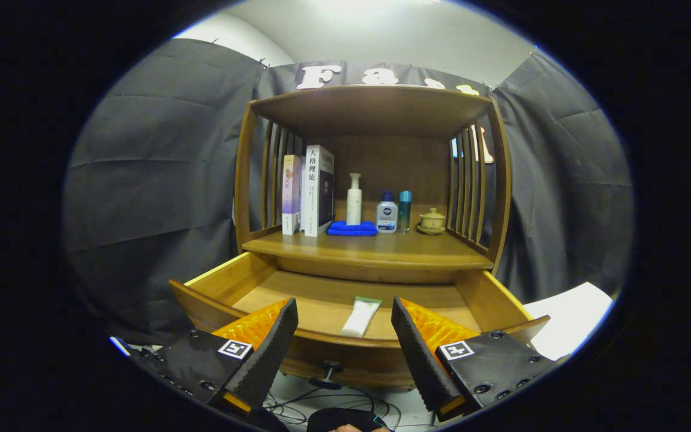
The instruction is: Pull open the drawer, take out the items inside it, and place them on the countertop above the cabinet.
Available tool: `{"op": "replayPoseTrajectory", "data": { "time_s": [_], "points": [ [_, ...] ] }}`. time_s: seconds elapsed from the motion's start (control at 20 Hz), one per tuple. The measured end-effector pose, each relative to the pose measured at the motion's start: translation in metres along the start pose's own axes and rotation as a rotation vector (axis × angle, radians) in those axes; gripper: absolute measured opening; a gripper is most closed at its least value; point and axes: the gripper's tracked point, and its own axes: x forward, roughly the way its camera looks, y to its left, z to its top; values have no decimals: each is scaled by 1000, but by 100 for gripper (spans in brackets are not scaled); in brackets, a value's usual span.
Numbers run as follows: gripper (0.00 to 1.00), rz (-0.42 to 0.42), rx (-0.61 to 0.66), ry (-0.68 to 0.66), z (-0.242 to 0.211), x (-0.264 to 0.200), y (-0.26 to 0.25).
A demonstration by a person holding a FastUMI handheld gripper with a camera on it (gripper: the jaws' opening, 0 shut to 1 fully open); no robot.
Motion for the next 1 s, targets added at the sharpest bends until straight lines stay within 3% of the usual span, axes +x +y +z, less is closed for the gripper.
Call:
{"op": "replayPoseTrajectory", "data": {
  "time_s": [0.25, 0.65, 0.85, 1.0],
  "points": [
    [98, 2, -2, -14, 20, -1, -2],
    [98, 29, -7, 45, 34, 37, -2],
    [98, 81, -2, 124, 38, 78, 2],
    [98, 149, -6, 219, 23, 77, 8]
  ]
}}
